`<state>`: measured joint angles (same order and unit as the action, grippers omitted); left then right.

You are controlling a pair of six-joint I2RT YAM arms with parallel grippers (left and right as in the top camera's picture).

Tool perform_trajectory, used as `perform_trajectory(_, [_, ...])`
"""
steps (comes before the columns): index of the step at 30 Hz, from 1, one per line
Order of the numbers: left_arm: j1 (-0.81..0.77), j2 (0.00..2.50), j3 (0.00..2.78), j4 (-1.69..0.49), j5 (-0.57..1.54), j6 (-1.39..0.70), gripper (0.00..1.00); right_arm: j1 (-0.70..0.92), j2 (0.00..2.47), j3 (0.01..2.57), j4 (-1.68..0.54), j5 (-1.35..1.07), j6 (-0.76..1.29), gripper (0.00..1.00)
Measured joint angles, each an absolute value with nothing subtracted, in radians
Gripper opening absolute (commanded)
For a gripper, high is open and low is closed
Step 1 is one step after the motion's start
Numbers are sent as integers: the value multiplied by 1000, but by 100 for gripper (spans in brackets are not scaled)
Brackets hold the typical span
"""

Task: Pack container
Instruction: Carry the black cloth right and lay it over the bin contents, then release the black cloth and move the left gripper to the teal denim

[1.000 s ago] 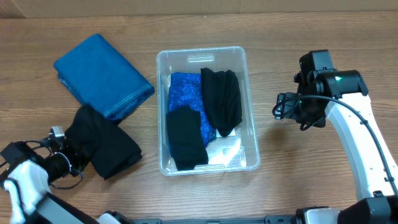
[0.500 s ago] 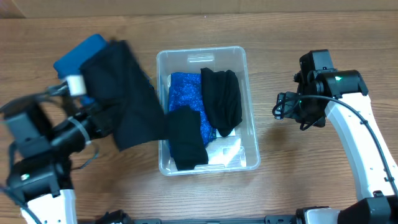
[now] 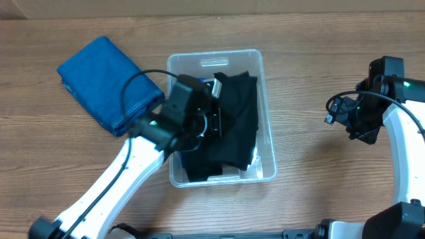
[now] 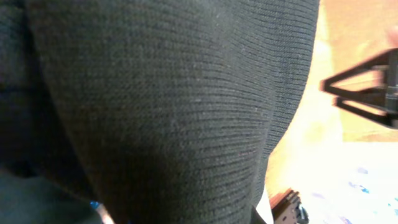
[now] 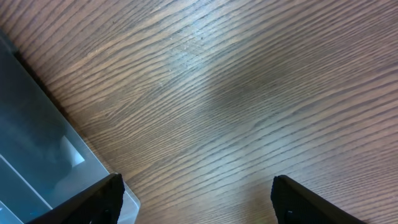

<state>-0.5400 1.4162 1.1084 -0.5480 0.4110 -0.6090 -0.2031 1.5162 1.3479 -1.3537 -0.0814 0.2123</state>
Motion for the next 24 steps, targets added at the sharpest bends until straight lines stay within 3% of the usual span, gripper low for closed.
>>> perform_trajectory(8, [-624, 1590, 1108, -512, 283, -891, 4, -203, 1516, 1348, -1352, -82, 212, 80])
perform_trajectory(15, [-669, 1658, 1109, -497, 223, -962, 7, -203, 1516, 1348, -1352, -83, 212, 80])
perform_trajectory(18, [-675, 1684, 1109, -496, 223, -922, 57, -203, 1516, 1348, -1351, -82, 212, 80])
perform_trajectory(21, [-673, 1683, 1114, -516, 232, -878, 73, -203, 1516, 1348, -1350, -82, 212, 80])
perform_trajectory(24, [-660, 1657, 1121, -624, 170, -810, 73, -203, 1516, 1348, -1346, -83, 212, 80])
